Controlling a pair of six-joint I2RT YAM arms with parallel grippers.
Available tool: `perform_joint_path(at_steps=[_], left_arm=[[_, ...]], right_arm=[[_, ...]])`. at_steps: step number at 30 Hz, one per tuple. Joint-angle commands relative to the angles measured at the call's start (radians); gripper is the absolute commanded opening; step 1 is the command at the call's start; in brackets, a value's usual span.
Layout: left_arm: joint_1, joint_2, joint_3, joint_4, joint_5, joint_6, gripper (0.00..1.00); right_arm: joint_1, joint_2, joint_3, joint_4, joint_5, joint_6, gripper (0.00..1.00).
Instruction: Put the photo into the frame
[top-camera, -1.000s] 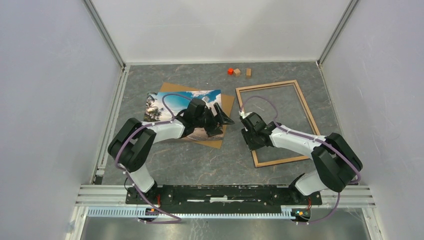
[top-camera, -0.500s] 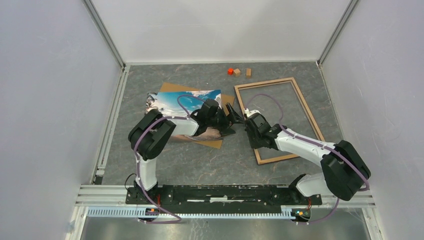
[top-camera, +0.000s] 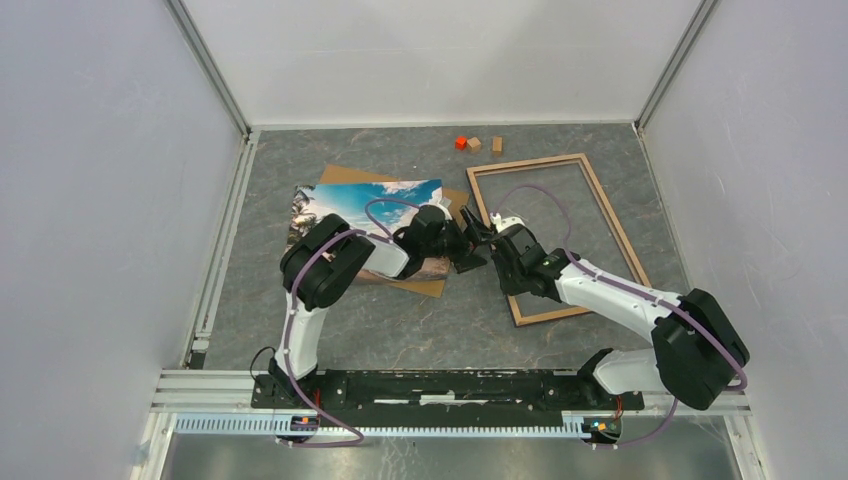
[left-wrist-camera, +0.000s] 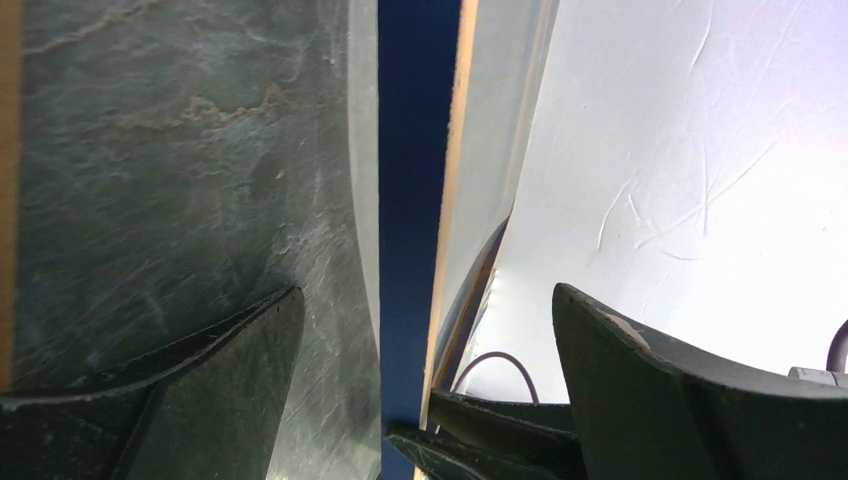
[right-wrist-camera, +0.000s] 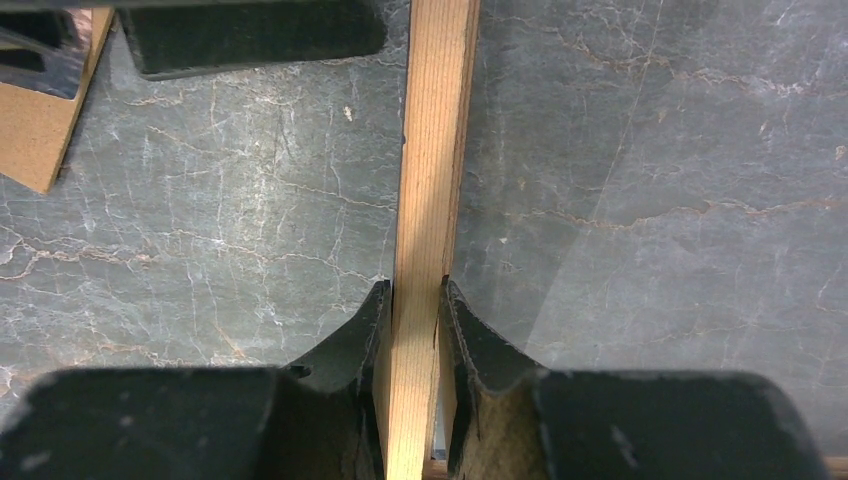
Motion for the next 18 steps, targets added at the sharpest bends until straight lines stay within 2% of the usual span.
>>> perform_joint_path(at_steps=[1, 5, 11, 14, 18], left_arm=[[-0.023, 0.045, 0.030, 0.113, -0.048, -0.052, 1.00], [-0.034, 0.090, 0.062, 0.198, -0.033, -0.079, 1.00], [-0.034, 0.156, 0.071, 0.429, -0.009, -0.182, 0.96], [-0.035, 0.186, 0.080, 0.531, 0.003, -0.223, 0.91], [-0.034, 0.209, 0.080, 0.624, 0.010, -0.260, 0.87]], right_arm=[[0.004, -0.041, 0.023, 0.029, -0.005, 0.007, 0.06], [0.003, -0.046, 0.023, 0.026, -0.005, 0.007, 0.06], [0.002, -0.053, 0.017, 0.033, -0.007, 0.012, 0.07], [0.002, -0.054, 0.009, 0.041, -0.016, 0.013, 0.09], [-0.001, -0.056, 0.001, 0.050, -0.026, 0.014, 0.16]])
